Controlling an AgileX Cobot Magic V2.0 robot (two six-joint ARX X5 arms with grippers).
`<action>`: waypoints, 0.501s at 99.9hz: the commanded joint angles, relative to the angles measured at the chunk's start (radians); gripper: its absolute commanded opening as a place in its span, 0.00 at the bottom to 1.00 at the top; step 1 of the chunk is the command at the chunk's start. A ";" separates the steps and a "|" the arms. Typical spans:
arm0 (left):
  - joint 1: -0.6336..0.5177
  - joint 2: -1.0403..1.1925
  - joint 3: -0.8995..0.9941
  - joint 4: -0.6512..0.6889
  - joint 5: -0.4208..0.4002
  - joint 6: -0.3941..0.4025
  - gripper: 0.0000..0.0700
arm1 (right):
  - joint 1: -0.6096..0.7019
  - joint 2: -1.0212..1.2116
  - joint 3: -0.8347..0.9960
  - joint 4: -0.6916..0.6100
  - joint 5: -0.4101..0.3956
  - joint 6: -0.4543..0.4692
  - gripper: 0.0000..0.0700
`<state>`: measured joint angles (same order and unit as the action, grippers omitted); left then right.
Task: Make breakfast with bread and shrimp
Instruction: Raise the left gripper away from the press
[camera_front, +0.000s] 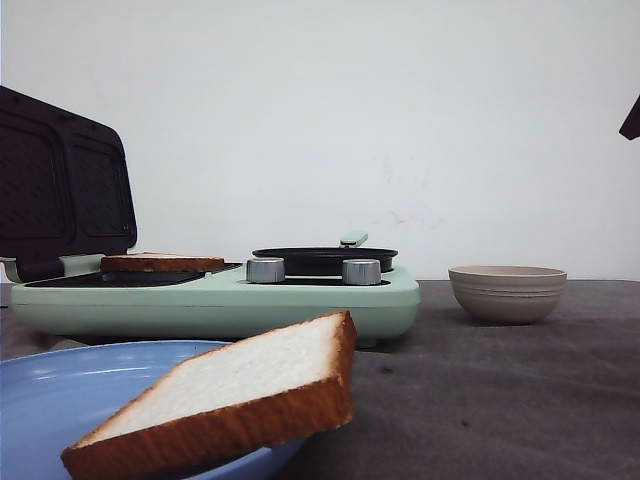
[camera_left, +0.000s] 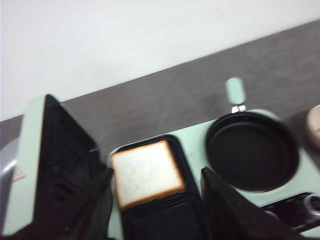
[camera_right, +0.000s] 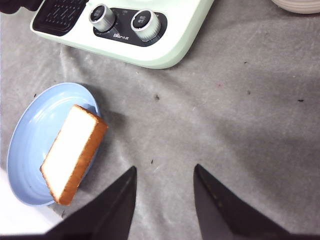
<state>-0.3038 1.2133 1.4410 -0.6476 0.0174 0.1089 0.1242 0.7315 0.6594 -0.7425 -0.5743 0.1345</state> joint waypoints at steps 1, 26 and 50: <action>0.004 -0.010 0.022 0.004 0.031 -0.047 0.41 | 0.003 0.004 0.014 0.010 -0.004 -0.003 0.31; 0.045 -0.095 -0.016 -0.018 0.064 -0.058 0.41 | 0.003 0.004 0.014 0.039 -0.003 0.021 0.31; 0.108 -0.277 -0.200 0.005 0.066 -0.058 0.47 | 0.004 0.004 0.014 0.069 -0.027 0.055 0.31</action>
<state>-0.2104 0.9741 1.2819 -0.6548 0.0807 0.0593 0.1242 0.7315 0.6594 -0.6815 -0.5934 0.1722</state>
